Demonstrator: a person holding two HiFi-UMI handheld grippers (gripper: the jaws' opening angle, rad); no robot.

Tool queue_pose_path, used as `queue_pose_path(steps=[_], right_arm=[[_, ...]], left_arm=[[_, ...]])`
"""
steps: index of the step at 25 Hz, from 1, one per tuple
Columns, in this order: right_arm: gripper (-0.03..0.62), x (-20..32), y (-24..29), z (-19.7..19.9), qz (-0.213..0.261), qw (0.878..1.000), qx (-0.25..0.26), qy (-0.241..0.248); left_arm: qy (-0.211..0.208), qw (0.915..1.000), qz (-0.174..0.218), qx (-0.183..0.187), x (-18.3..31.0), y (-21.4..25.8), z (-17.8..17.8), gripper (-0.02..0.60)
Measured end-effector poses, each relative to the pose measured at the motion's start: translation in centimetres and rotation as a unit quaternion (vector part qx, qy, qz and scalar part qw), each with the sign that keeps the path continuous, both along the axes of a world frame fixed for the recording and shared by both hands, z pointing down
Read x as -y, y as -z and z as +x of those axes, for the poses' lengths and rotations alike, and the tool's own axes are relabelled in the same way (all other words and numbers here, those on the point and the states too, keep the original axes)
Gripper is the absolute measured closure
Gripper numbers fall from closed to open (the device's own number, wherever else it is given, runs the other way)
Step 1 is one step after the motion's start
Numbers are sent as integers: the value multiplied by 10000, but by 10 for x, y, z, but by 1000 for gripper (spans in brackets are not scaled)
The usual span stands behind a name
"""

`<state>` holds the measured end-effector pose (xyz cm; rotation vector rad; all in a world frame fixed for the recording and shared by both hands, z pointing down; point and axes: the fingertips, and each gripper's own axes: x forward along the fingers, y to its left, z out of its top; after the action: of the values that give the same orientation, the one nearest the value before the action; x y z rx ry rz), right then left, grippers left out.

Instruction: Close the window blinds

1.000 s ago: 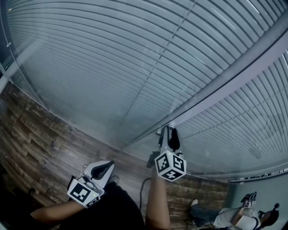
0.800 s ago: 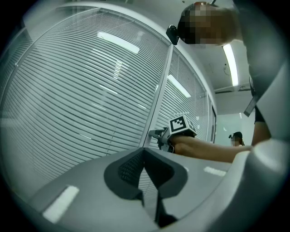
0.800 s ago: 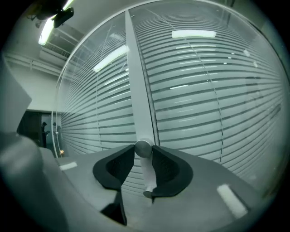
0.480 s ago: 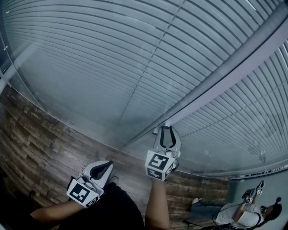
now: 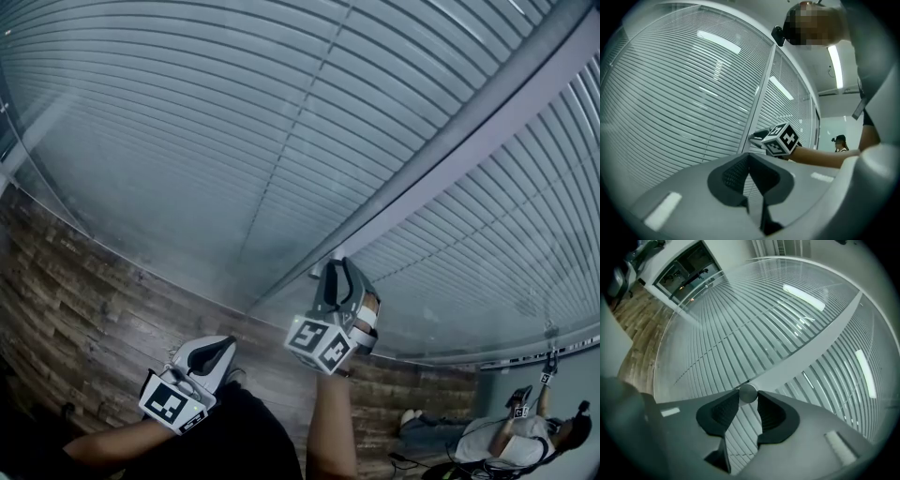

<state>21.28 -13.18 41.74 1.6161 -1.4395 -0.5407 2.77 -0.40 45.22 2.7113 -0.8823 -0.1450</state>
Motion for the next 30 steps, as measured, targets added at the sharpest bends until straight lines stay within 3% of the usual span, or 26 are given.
queue_pose_path(steps=[7,10,12,17,23,26,29,30], right_arm=[[457,-11,8,1,453,9909,1262,-71],[457,-22,17,-6,703,9703,2311,97],[465,-29,22,-12,761,9583,2741,253],[467,-42,32,-20,791,9456,3118,478],[482,-72,36,-14,1212,9017,4130,417],[509,-89,37,-14,1385,8960,4193,469],[591,-101,32,-12,1466,8942,4202,494],[592,-104,31,-12,1487,8941,4195,495]], left_arm=[[13,10000,13,5,-3,1,4,583],[30,10000,47,-16,-2,1,2,583],[42,9999,78,-51,-3,1,1,583],[-34,9999,151,51,-3,10,9,583],[-110,9998,140,-107,-2,13,24,583],[-216,9995,206,-79,-4,14,36,583],[-286,9992,262,-26,-6,11,46,583],[-301,9991,289,-11,-7,11,48,583]])
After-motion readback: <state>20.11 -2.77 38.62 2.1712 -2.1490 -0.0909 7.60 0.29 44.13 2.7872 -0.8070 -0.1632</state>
